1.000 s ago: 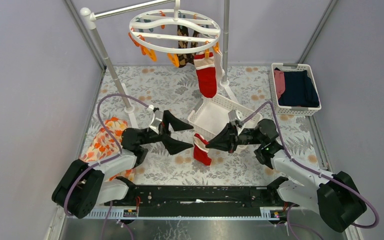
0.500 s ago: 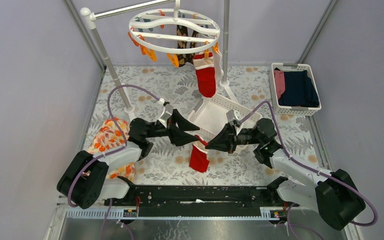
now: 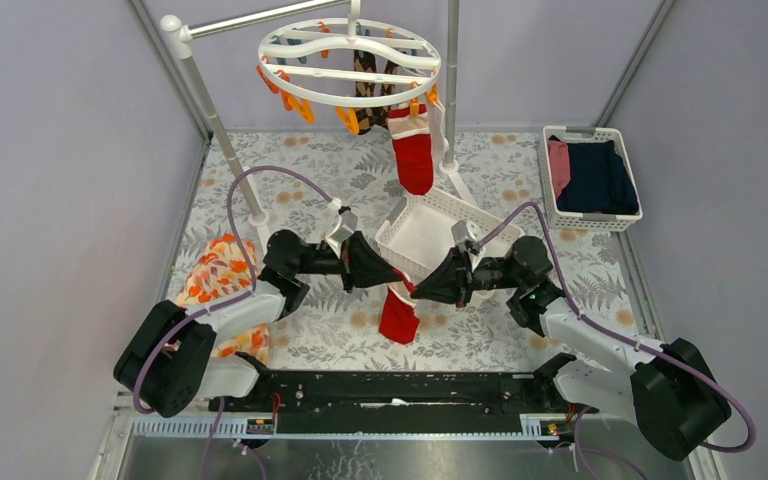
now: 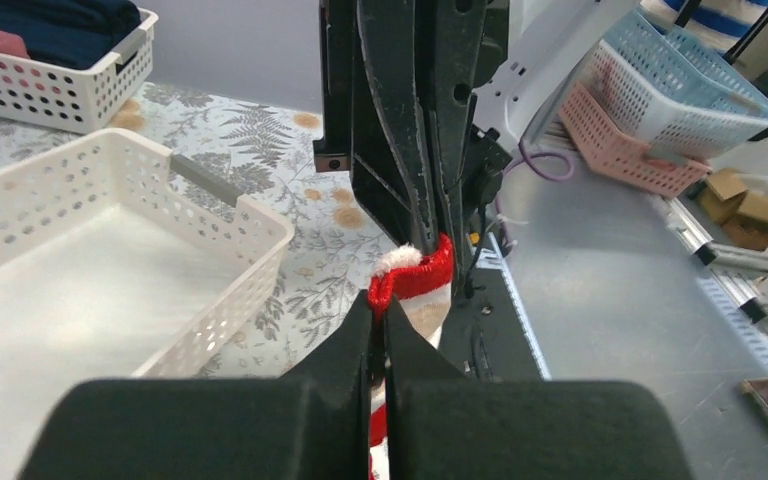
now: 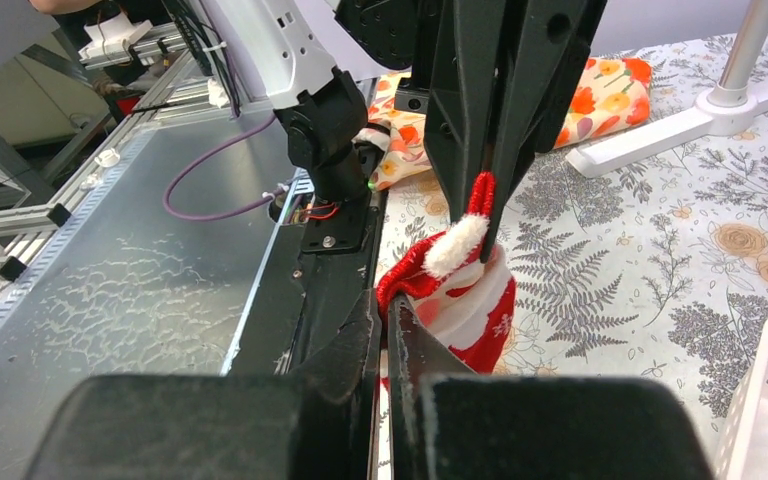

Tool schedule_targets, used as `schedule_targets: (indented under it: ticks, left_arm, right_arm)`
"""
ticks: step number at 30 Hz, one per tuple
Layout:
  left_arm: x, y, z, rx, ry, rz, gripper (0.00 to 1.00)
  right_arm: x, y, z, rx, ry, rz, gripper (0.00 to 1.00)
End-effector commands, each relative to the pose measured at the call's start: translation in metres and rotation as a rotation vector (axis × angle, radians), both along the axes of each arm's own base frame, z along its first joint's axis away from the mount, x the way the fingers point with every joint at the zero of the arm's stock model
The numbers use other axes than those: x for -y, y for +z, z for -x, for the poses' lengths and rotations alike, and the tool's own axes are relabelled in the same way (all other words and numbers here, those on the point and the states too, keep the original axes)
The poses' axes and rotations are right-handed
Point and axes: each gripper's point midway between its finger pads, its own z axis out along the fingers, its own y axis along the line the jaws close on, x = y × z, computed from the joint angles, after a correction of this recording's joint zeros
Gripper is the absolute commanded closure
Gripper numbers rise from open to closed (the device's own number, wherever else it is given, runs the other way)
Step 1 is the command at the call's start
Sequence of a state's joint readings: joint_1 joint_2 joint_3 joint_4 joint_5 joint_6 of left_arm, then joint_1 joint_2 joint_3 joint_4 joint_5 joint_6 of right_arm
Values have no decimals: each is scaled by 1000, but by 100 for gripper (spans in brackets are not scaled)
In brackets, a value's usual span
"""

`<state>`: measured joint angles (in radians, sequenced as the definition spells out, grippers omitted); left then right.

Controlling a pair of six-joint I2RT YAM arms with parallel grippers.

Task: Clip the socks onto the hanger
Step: Pick up the sock from the bin, then open the clamp at the hanger.

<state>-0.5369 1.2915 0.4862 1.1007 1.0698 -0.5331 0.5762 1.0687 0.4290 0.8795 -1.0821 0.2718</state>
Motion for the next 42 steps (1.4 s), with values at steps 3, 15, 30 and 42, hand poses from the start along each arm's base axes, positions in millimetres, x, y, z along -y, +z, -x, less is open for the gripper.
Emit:
schedule_targets:
  ticks: [3,15,30,42]
  left_arm:
    - [-4,16,-1,67,43,34,100]
    - [-57,34,-41,150,587,130,100]
    - [-87,95,-115,223,961,279,100]
    - [-116,116,-153,248,1095,313,100]
  right_arm:
    - [-3,17,-17,61,-89,1,100]
    - [17,52,-79,90,-506,-7,35]
    - [-34,190,-149,150,-574,-125,31]
    - [-74,216,-189,231,-877,-128,23]
